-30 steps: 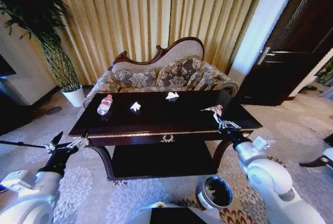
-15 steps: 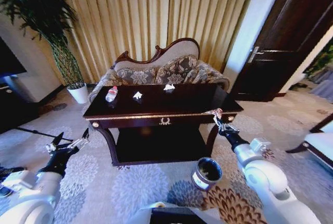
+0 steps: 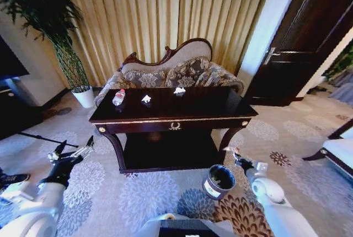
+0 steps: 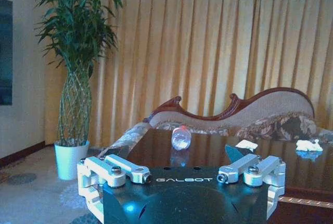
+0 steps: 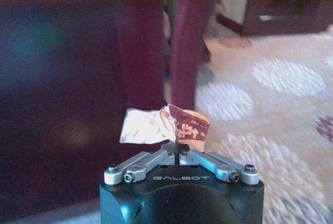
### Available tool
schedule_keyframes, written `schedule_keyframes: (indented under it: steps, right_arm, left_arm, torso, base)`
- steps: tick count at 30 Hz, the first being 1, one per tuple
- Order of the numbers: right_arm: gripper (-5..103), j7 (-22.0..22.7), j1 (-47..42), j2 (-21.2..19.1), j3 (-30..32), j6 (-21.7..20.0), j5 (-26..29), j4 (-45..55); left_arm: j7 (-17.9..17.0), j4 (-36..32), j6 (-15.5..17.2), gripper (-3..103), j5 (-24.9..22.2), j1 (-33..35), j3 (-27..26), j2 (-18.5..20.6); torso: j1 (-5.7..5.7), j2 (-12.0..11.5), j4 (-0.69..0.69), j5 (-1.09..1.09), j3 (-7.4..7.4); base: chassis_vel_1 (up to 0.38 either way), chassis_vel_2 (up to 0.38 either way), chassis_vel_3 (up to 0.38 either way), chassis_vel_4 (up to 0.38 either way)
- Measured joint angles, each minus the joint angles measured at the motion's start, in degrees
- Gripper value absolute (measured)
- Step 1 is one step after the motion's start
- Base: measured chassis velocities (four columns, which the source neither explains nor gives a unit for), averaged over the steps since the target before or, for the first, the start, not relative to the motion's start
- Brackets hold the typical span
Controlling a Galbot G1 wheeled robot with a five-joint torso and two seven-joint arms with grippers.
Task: Move to the front of the table and place the trash on the table into the trash bin.
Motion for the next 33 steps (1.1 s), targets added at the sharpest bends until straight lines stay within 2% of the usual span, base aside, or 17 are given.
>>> schedule_keyframes:
  steps: [2, 5, 8, 9, 10, 12, 13, 15, 18, 21, 24, 26, 27, 28, 30, 32, 33]
  right_arm:
    - [0, 0.01, 0.56, 0.32, -0.26, 0.17, -0.68, -1.65]
    - [0, 0.46, 3.54, 2.17, -1.15, 1.23, -4.60, -9.96]
    - [0, 1.01, 4.51, 2.69, -1.34, 1.46, -5.02, -12.10]
    - [10, 1.48, 5.53, 3.31, -1.48, 1.69, -5.12, -13.76]
    - [10, 1.85, 6.01, 3.68, -1.54, 1.78, -5.17, -14.39]
    - [20, 2.67, 6.53, 4.19, -1.76, 1.84, -5.17, -14.68]
    - [20, 2.67, 6.53, 4.19, -1.76, 1.84, -5.17, -14.68]
    - [32, 3.20, 6.67, 4.62, -2.10, 1.86, -5.29, -14.48]
    - [37, 3.44, 6.69, 4.76, -2.19, 1.86, -5.39, -14.17]
    - [53, 3.71, 6.65, 4.72, -2.20, 1.86, -5.38, -13.40]
    - [64, 3.74, 6.31, 4.57, -2.10, 1.78, -5.31, -12.67]
    - [64, 3.74, 6.21, 4.52, -2.07, 1.74, -5.27, -12.49]
    - [75, 3.75, 5.97, 4.43, -1.96, 1.61, -5.18, -12.09]
    - [75, 3.75, 5.86, 4.39, -1.93, 1.57, -5.14, -11.92]
    - [85, 3.74, 5.69, 4.35, -1.90, 1.51, -5.11, -11.78]
    - [85, 3.73, 5.61, 4.34, -1.88, 1.49, -5.09, -11.74]
    - [95, 3.72, 5.48, 4.34, -1.80, 1.45, -5.06, -11.63]
  left_arm:
    - [0.00, 0.00, -0.01, 100, -0.01, -0.04, -0.01, 0.01]
    - [0.14, 0.00, -0.68, 100, -0.08, 0.38, -0.23, -0.37]
    - [0.41, 0.00, -1.25, 100, -0.11, 0.77, -0.28, -0.48]
    - [0.72, 0.00, -1.57, 100, -0.12, 0.98, -0.29, -0.46]
    - [0.83, 0.00, -1.64, 100, -0.11, 0.98, -0.29, -0.41]
    - [0.88, 0.00, -1.65, 100, -0.12, 0.75, -0.27, -0.31]
    - [0.88, 0.00, -1.65, 100, -0.12, 0.75, -0.27, -0.31]
    - [0.88, 0.00, -1.64, 100, -0.16, 0.54, -0.15, -0.29]
    - [0.88, 0.00, -1.64, 100, -0.18, 0.51, -0.07, -0.29]
    - [0.88, 0.00, -1.62, 100, -0.24, 0.48, 0.04, -0.24]
    - [0.89, 0.00, -1.59, 100, -0.41, 0.45, 0.11, -0.15]
    - [0.89, 0.00, -1.58, 100, -0.45, 0.42, 0.12, -0.12]
    - [0.89, 0.00, -1.57, 100, -0.58, 0.32, 0.16, -0.05]
    - [0.89, 0.00, -1.56, 100, -0.64, 0.27, 0.16, -0.02]
    - [0.89, 0.00, -1.55, 100, -0.84, 0.26, 0.14, 0.00]
    - [0.89, 0.00, -1.55, 100, -0.91, 0.28, 0.10, 0.00]
    - [0.90, 0.00, -1.54, 100, -1.07, 0.39, 0.01, 0.03]
  torso:
    - [-0.02, 0.01, 0.01, 0.00, 0.00]
    - [-0.02, 0.02, -0.01, -0.01, -0.01]
    - [-0.02, 0.02, 0.00, -0.02, 0.00]
    - [0.00, 0.01, 0.02, -0.02, 0.00]
    - [0.01, 0.01, 0.03, -0.02, 0.01]
    - [0.01, 0.01, 0.02, -0.02, 0.00]
    - [0.01, 0.01, 0.02, -0.02, 0.00]
    - [0.00, 0.01, 0.01, -0.02, 0.00]
    - [0.00, 0.02, 0.01, -0.03, 0.00]
    - [0.00, 0.01, 0.01, -0.02, 0.00]
    - [0.00, 0.01, 0.01, -0.02, 0.00]
    - [0.00, 0.01, 0.01, -0.02, 0.00]
    - [0.00, 0.01, 0.01, -0.03, 0.00]
    - [0.00, 0.02, 0.01, -0.03, 0.00]
    - [0.00, 0.01, 0.01, -0.02, 0.00]
    - [0.01, 0.01, 0.01, -0.02, 0.00]
    - [0.00, 0.01, 0.01, -0.02, 0.00]
  base:
    - [0.000, 0.000, 0.000, 0.000]
    - [0.000, 0.000, 0.000, 0.000]
    - [0.000, 0.000, 0.000, 0.000]
    - [0.000, 0.000, 0.000, 0.000]
    - [0.000, 0.000, 0.000, 0.000]
    - [0.000, 0.000, 0.000, 0.000]
    - [0.000, 0.000, 0.000, 0.000]
    - [0.000, 0.000, 0.000, 0.000]
    - [0.000, 0.000, 0.000, 0.000]
    - [0.000, 0.000, 0.000, 0.000]
    - [0.000, 0.000, 0.000, 0.000]
    - [0.000, 0.000, 0.000, 0.000]
    - [0.000, 0.000, 0.000, 0.000]
    - [0.000, 0.000, 0.000, 0.000]
    - [0.000, 0.000, 0.000, 0.000]
    - [0.000, 0.000, 0.000, 0.000]
    - [0.000, 0.000, 0.000, 0.000]
